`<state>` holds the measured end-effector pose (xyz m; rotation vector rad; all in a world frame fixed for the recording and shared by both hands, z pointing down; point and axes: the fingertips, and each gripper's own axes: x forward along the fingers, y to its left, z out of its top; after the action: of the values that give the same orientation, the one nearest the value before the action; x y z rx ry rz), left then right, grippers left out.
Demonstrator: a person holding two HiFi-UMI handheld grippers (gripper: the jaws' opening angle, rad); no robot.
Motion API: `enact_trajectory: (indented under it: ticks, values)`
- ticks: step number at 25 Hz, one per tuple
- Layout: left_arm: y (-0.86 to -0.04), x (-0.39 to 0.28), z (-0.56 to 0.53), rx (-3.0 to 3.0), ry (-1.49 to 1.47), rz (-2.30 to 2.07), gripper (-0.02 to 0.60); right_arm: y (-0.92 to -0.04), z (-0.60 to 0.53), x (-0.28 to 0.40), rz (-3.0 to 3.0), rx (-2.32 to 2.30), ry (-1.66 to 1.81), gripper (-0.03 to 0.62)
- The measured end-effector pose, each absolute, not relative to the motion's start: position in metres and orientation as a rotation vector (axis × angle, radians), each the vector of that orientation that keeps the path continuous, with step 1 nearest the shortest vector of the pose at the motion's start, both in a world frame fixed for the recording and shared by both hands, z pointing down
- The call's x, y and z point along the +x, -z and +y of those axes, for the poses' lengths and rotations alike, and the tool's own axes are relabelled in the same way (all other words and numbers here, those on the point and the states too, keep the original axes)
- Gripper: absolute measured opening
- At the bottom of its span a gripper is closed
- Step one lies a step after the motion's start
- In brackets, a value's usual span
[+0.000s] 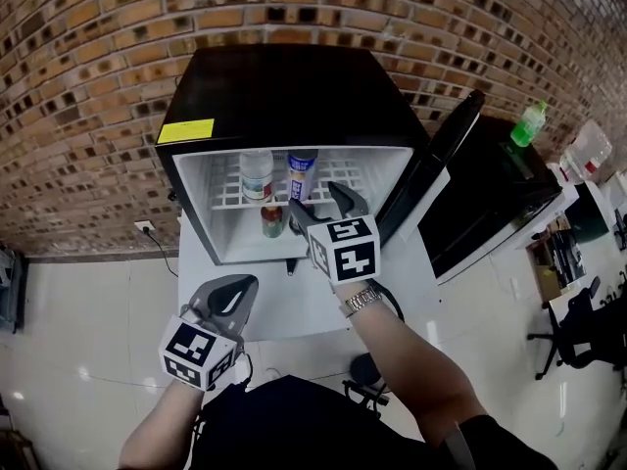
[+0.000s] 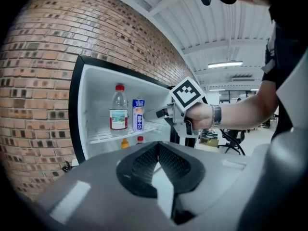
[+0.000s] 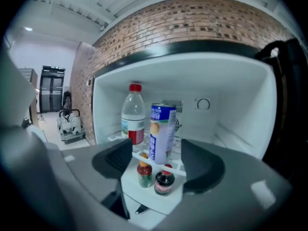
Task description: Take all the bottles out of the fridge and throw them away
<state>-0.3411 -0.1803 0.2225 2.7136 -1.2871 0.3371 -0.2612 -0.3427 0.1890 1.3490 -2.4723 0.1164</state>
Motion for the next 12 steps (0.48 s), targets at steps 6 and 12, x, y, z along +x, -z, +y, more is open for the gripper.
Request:
enact_trajectory:
  ticks: [6, 12]
  values:
    - [-0.229, -0.361, -0.199, 2.708, -0.349, -1.264, 0.003, -0.205, -0.382, -0.271, -2.421, 1.379, -0.154, 0.308]
    - [-0.235, -0.379, -0.211, 2.68, -0.356, -1.278, 0.003, -0.216, -0.405, -0.284, -2.416, 1.353, -0.184, 0.308]
